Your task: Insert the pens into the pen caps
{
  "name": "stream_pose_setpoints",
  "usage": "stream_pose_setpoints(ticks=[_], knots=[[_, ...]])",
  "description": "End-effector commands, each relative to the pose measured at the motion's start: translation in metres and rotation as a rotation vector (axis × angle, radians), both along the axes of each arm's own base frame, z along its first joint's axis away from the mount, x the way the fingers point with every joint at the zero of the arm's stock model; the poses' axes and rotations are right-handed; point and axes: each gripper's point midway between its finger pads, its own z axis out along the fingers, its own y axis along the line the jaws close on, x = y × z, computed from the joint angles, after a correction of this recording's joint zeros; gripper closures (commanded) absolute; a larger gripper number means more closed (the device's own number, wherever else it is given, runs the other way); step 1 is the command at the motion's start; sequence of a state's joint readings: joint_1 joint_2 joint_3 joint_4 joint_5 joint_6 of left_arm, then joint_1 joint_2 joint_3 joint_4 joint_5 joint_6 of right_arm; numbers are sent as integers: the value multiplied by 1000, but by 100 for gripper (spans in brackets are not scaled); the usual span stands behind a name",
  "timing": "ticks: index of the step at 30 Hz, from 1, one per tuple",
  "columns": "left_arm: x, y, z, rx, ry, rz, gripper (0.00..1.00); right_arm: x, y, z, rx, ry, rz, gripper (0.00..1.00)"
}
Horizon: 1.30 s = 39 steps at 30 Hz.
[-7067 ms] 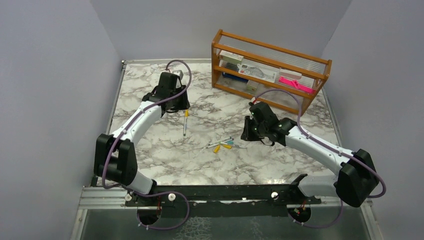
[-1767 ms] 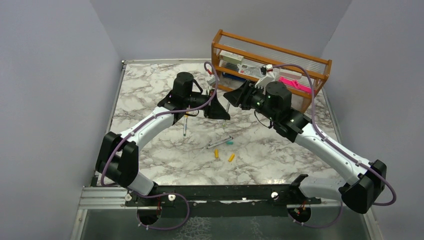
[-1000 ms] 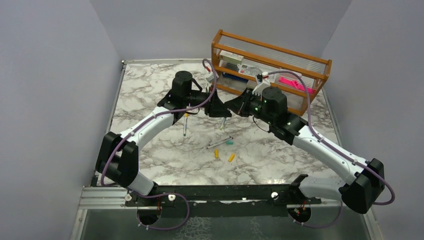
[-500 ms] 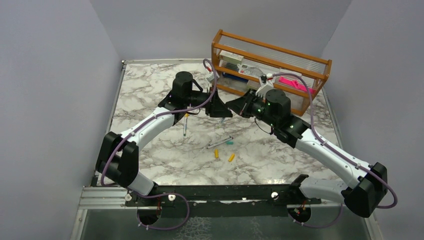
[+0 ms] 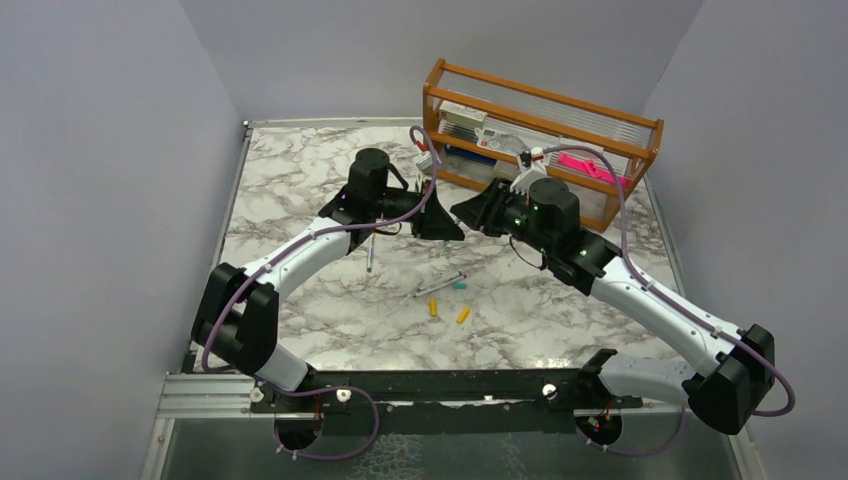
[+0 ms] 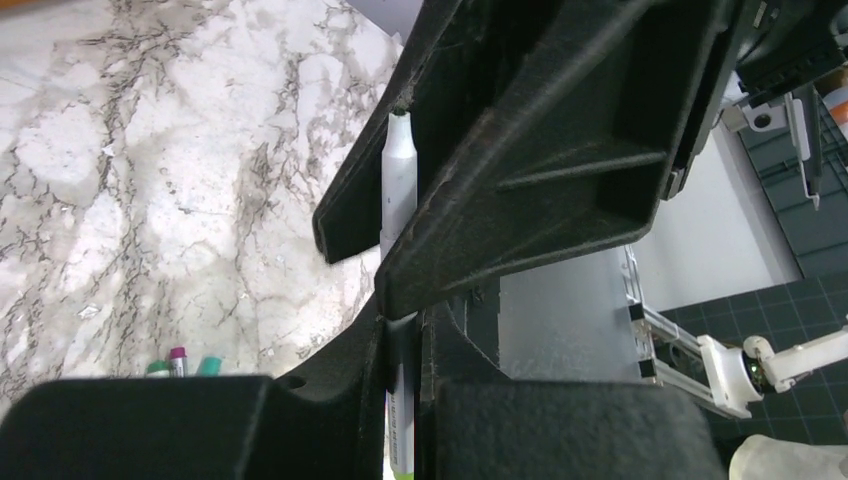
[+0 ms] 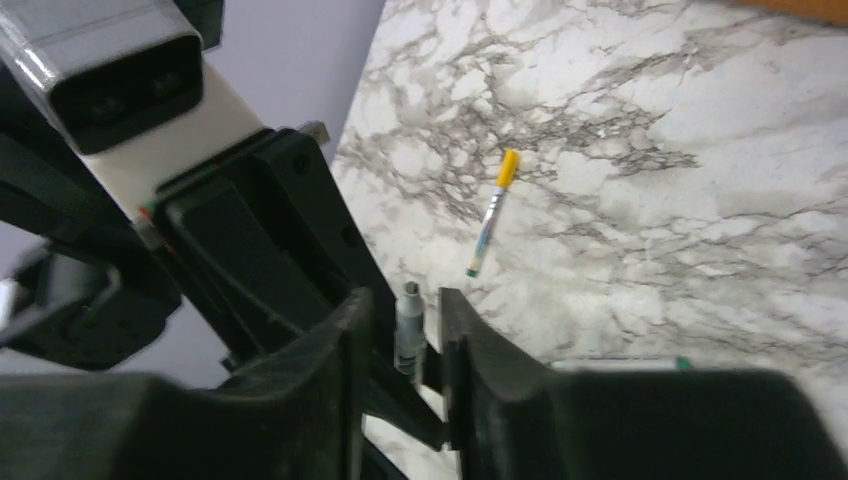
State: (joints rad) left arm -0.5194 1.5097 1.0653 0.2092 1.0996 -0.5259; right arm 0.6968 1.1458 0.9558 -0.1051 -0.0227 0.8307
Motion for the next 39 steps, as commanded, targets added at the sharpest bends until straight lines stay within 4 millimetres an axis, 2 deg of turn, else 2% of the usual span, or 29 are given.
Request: stream_pose_setpoints(ticks=[1, 4, 7, 11, 15, 19, 24, 28, 33, 39], knots=[[13, 1, -11, 45, -13, 73, 100, 5, -11, 14, -36, -33, -57, 61], [35, 6, -25, 114, -19, 196, 100, 7, -36, -1, -135, -3, -152, 48], [54, 15, -37, 160, 5, 304, 100, 4, -62, -20, -293, 20, -203, 48], [66, 24, -45, 194, 6, 403, 100, -17, -86, -76, -464, 213, -226, 47], [70, 28, -45, 205, -12, 443, 100, -46, -93, -123, -474, 369, -230, 43], [72, 32, -51, 224, -7, 467, 100, -70, -81, -156, -484, 476, -223, 33], [74, 35, -56, 244, -3, 496, 100, -89, -52, -176, -517, 536, -203, 32], [76, 37, -57, 258, -9, 505, 100, -93, -39, -188, -520, 574, -208, 36], [77, 39, -60, 267, -2, 513, 100, -93, -37, -206, -542, 623, -244, 41], [79, 40, -59, 276, -11, 523, 100, -88, -28, -215, -566, 637, -236, 46]])
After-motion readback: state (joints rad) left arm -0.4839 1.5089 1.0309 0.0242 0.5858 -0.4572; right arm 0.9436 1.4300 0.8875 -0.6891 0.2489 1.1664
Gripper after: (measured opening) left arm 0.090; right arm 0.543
